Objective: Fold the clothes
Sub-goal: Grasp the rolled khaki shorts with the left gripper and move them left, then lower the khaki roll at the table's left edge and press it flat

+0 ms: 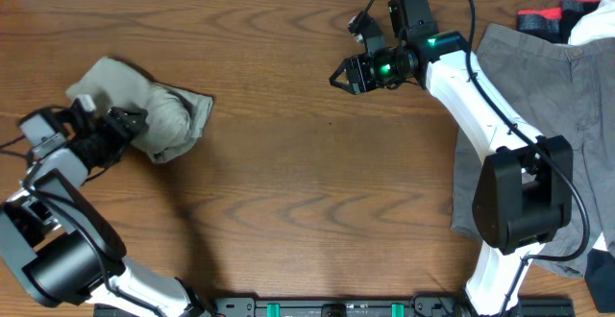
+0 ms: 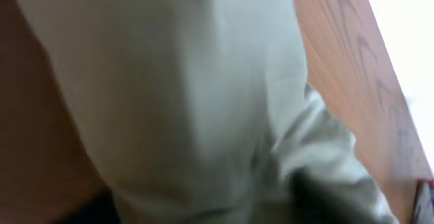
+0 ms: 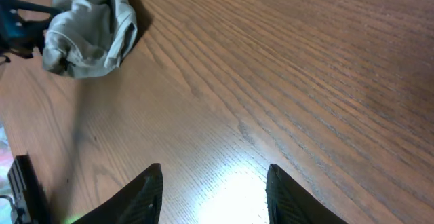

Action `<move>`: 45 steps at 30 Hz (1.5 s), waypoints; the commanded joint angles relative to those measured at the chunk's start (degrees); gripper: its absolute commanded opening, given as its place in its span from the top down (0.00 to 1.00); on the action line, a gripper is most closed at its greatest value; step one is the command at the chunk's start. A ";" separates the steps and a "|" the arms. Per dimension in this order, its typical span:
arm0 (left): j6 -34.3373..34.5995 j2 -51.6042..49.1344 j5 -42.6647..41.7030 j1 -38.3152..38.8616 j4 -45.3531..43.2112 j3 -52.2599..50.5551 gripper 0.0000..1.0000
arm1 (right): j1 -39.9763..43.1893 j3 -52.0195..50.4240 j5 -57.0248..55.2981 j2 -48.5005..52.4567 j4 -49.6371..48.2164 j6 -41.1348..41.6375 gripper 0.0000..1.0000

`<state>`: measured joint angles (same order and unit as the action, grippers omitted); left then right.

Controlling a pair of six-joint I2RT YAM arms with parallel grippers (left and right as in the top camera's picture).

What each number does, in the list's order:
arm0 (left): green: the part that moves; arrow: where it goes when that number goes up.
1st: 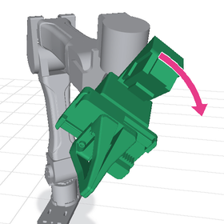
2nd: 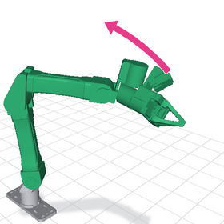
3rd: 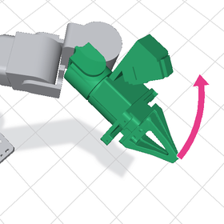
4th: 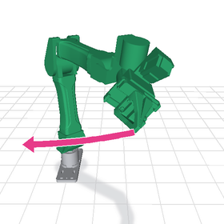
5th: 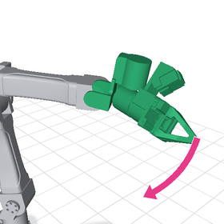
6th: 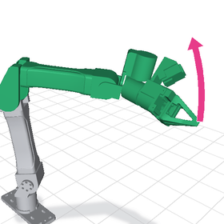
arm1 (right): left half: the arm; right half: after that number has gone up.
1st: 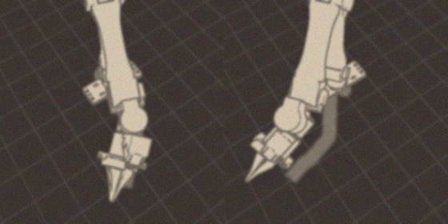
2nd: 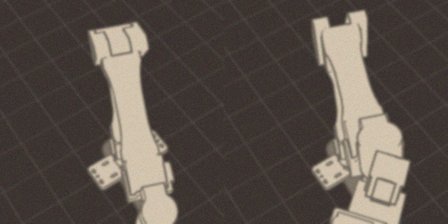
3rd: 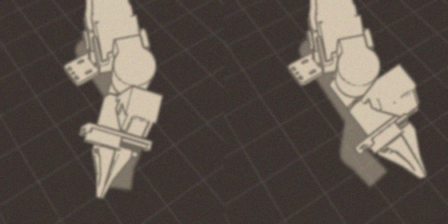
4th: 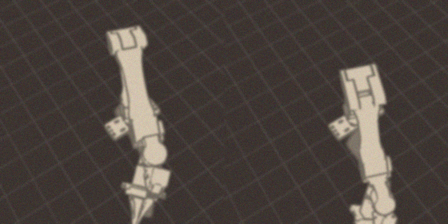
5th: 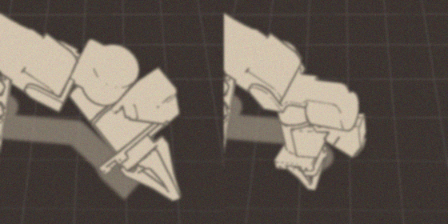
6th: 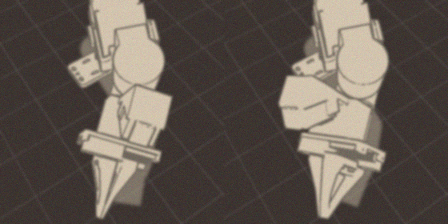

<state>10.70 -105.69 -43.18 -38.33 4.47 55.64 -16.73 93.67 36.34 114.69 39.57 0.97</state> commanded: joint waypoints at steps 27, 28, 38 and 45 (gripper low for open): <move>3.17 12.63 50.97 28.98 10.60 0.09 0.94 | 0.17 -0.02 -0.13 -0.48 -0.31 -0.83 0.51; 3.65 11.67 53.00 29.68 9.90 0.09 0.94 | 0.15 -0.02 -0.11 -0.48 -0.31 -0.83 0.51; 5.22 3.50 54.23 31.67 16.37 0.09 0.94 | 0.17 -0.02 -0.11 -0.48 0.31 -0.83 0.52; 3.54 5.57 64.02 31.65 27.56 0.11 0.94 | 0.17 -0.02 -0.11 -0.48 -0.33 -0.81 0.53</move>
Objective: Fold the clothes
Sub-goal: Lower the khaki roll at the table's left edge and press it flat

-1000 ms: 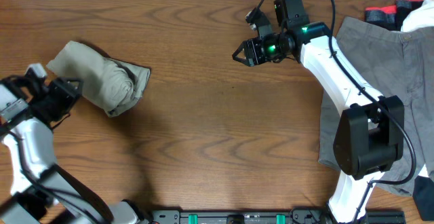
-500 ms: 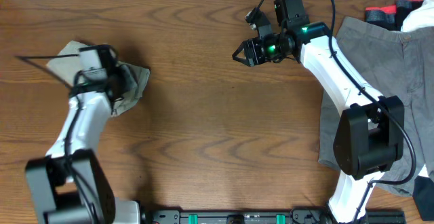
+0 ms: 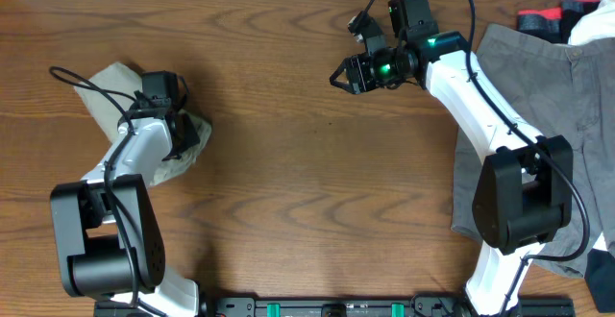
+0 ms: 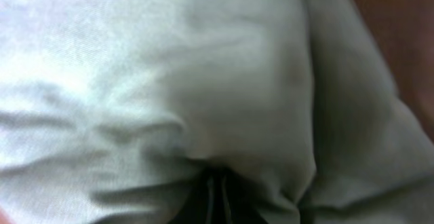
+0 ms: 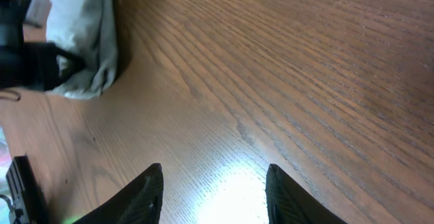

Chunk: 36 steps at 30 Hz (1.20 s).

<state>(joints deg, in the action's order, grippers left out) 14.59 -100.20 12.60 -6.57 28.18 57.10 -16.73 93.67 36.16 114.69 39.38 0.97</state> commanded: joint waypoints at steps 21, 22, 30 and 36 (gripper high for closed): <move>6.67 21.77 0.63 -5.75 8.11 3.89 0.82 | 0.17 -0.02 0.04 -0.48 -1.14 -0.83 0.51; 7.54 21.31 -0.22 -6.19 7.89 3.82 0.94 | 0.17 -0.02 0.04 -0.48 -0.94 -0.83 0.51; 29.33 9.31 -0.98 -10.88 3.98 3.76 0.94 | 0.17 -0.02 0.02 -0.46 0.31 -0.85 0.52; 32.11 -0.94 -3.65 -11.15 -4.44 3.76 0.95 | 0.15 -0.02 0.02 -0.46 0.31 -0.83 0.51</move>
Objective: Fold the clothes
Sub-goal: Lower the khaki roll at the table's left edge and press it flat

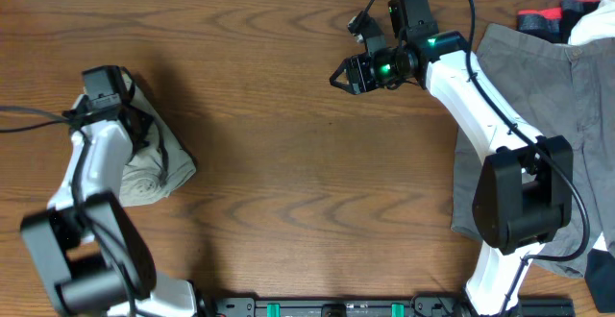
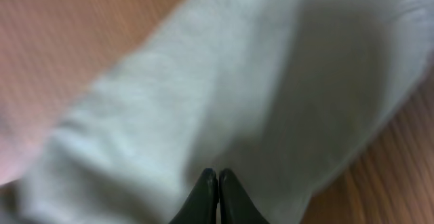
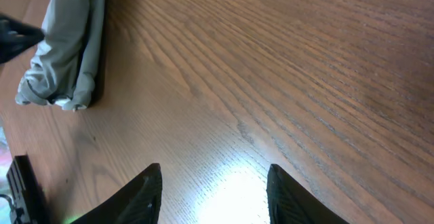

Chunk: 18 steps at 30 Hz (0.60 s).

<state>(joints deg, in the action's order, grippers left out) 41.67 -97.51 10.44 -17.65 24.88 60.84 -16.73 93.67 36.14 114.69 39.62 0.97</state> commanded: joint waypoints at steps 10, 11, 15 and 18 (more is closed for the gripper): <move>-22.49 -17.59 -14.21 0.09 -22.36 0.07 0.94 | 0.15 -0.02 0.07 -0.46 -0.17 -0.11 0.52; -24.50 -18.53 -15.63 0.09 -23.93 0.07 0.94 | 0.15 -0.02 0.07 -0.46 -0.17 -0.13 0.52; -29.51 -20.72 -19.06 0.09 -29.40 0.13 0.94 | 0.15 -0.02 0.04 -0.46 -0.20 0.09 0.52; -29.64 -20.46 -20.87 0.09 -29.46 1.55 0.94 | 0.15 -0.02 0.04 -0.46 -0.42 0.70 0.52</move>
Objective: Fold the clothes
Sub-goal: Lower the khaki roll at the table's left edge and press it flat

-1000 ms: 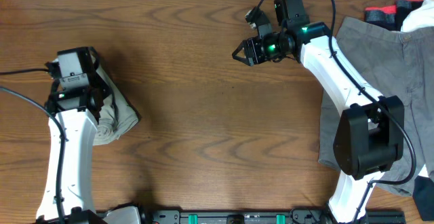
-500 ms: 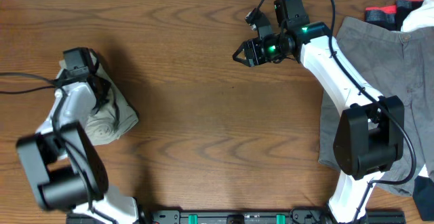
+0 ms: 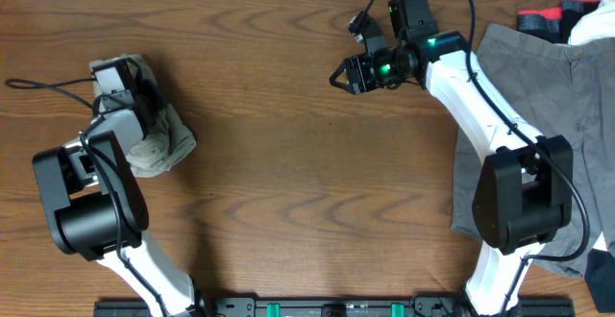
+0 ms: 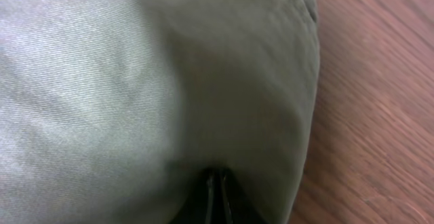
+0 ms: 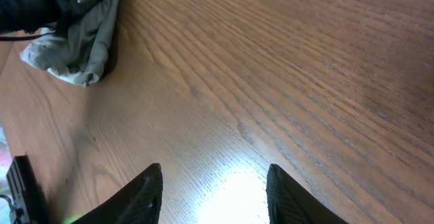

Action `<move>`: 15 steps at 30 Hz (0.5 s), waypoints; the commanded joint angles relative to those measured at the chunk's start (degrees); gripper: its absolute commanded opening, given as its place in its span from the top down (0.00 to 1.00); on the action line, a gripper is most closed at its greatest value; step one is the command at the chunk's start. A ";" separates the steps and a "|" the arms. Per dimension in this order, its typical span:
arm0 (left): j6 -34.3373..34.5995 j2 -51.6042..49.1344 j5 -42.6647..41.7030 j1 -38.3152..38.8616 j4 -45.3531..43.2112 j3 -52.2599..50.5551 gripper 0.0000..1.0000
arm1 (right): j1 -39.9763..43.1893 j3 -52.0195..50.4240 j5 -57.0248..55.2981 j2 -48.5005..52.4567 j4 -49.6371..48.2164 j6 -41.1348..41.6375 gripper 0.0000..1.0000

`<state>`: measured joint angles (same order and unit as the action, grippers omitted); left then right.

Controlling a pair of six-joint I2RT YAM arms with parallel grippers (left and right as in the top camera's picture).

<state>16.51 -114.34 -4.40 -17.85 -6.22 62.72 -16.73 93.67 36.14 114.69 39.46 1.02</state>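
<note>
A pale grey-green garment lies bunched in a small bundle at the left of the wooden table. It also shows far off in the right wrist view as the garment, and its cloth fills the left wrist view. My left gripper rests on the bundle's upper part, its fingers shut together and pressed against the cloth. Over bare wood at the upper middle, well away from the bundle, my right gripper hangs open with its fingers spread and nothing between them.
A larger dark grey garment lies spread at the table's right side under the right arm. More clothes in red, black and white sit at the far right corner. The left arm's cable trails beside the bundle.
My left gripper has shifted a little to the right on top of the bundle, and the left arm now lies along the bundle's left side. The bundle looks slightly more compact. The right arm has not moved.
First the garment lay looser, with a flap reaching right, and my left gripper was at its left edge. Then that gripper was on the garment's right part. Later it was at the upper left, with the cloth drawn into a tighter bundle. The right gripper stayed open throughout.
</note>
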 commanded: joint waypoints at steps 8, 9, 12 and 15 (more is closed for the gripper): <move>-4.39 7.17 -11.89 0.57 18.51 5.99 0.89 | 0.15 -0.02 0.07 -0.46 -0.44 1.33 0.53; -3.85 9.22 -11.87 0.66 21.27 6.19 0.85 | 0.15 -0.02 0.07 -0.46 -0.44 1.33 0.53; -1.68 15.32 -10.91 1.07 30.38 6.16 0.83 | 0.15 -0.02 0.07 -0.46 -0.46 1.31 0.53; 2.19 18.25 -10.80 1.44 38.05 5.73 0.83 | 0.15 -0.02 0.07 -0.46 -0.48 1.31 0.53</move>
<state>15.09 -98.50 -14.83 -16.78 28.34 67.75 -16.73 93.67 36.14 114.69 39.13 1.87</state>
